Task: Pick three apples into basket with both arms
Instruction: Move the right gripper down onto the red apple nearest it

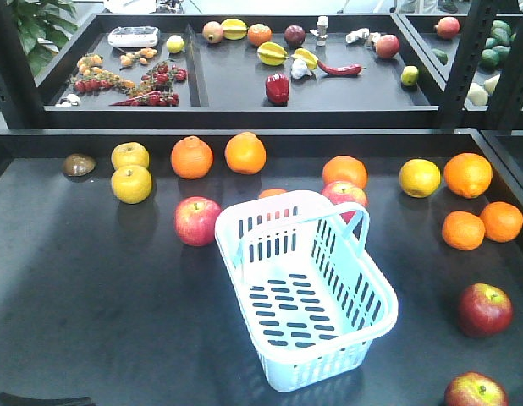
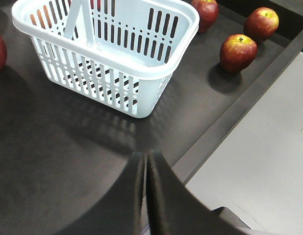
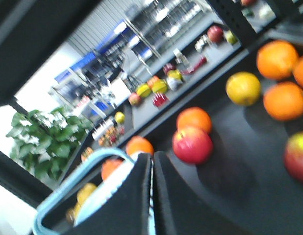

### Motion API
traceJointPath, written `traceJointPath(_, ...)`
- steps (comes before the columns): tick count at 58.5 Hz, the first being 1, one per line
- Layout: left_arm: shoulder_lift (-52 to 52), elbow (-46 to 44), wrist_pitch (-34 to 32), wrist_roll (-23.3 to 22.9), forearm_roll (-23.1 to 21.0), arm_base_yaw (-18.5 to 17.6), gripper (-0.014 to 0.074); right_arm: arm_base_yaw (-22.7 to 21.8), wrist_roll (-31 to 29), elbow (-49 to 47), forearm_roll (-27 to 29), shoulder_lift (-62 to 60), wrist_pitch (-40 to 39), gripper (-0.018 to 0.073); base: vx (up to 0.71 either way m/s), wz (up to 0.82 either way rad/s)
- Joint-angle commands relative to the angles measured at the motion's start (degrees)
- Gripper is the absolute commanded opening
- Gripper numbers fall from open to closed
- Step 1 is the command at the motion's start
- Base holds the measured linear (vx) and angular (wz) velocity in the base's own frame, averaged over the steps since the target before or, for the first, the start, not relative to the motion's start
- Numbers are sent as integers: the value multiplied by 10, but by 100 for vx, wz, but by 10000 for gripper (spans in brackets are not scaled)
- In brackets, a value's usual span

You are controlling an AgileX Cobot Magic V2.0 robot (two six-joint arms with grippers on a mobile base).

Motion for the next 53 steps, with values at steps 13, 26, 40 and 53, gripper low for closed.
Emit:
traceJointPath(13, 2, -13, -30, -3, -16, -2, -6, -3, -144, -264, -77, 120, 307, -5, 0, 0)
traceJointPath(26, 2, -13, -30, -3, -16, -2, -6, -3, -234, -348, -211, 269, 372, -4, 0, 0)
traceJointPath(40, 2, -13, -30, -3, -16, -2, -6, -3, -237, -361, -190, 398, 453, 16, 0, 0)
traceJointPath(53, 2, -13, -30, -3, -16, -2, -6, -3, -293, -387, -120, 546, 465, 294, 0, 0)
